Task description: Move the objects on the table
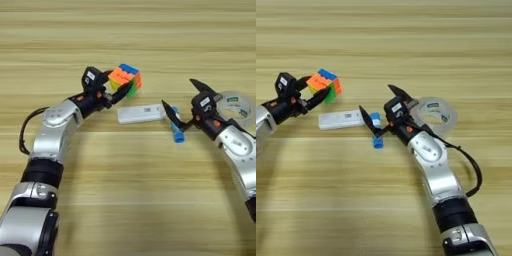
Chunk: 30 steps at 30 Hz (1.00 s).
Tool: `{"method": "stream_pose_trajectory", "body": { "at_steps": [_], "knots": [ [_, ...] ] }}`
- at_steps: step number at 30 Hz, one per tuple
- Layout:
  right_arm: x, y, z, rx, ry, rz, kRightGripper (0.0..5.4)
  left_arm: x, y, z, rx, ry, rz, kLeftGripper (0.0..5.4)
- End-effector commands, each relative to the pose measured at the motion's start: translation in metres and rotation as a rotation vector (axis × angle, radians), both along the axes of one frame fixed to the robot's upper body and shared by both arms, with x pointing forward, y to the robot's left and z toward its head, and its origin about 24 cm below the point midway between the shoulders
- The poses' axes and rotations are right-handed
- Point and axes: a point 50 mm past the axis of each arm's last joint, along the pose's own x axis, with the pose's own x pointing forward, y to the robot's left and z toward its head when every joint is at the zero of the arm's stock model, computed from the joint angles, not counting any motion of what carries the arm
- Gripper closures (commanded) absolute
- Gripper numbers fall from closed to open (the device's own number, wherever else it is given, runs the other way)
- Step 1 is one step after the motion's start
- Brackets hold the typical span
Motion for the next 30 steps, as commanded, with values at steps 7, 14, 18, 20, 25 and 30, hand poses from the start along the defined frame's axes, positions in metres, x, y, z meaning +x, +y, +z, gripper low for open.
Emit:
{"method": "stream_pose_trajectory", "body": {
  "at_steps": [7,14,18,20,25,30],
  "knots": [
    [-0.008,0.027,-0.004,0.021,0.049,0.127,0.00,-0.007,-0.018,0.002,0.000,-0.017,-0.057,2.14],
    [-0.013,0.044,-0.004,0.030,0.058,0.189,0.00,-0.008,-0.024,-0.001,0.002,-0.007,-0.074,2.14],
    [-0.014,0.047,-0.002,0.030,0.051,0.195,0.00,-0.009,-0.025,-0.003,0.003,-0.004,-0.078,2.14],
    [-0.014,0.048,-0.002,0.030,0.047,0.199,0.00,-0.010,-0.026,-0.004,0.003,0.000,-0.081,2.14],
    [-0.013,0.049,0.001,0.034,0.042,0.197,0.00,-0.011,-0.029,-0.008,0.004,0.016,-0.095,2.14],
    [-0.012,0.048,0.001,0.038,0.040,0.184,0.00,-0.014,-0.032,-0.010,0.004,0.021,-0.109,2.14]
  ]
}}
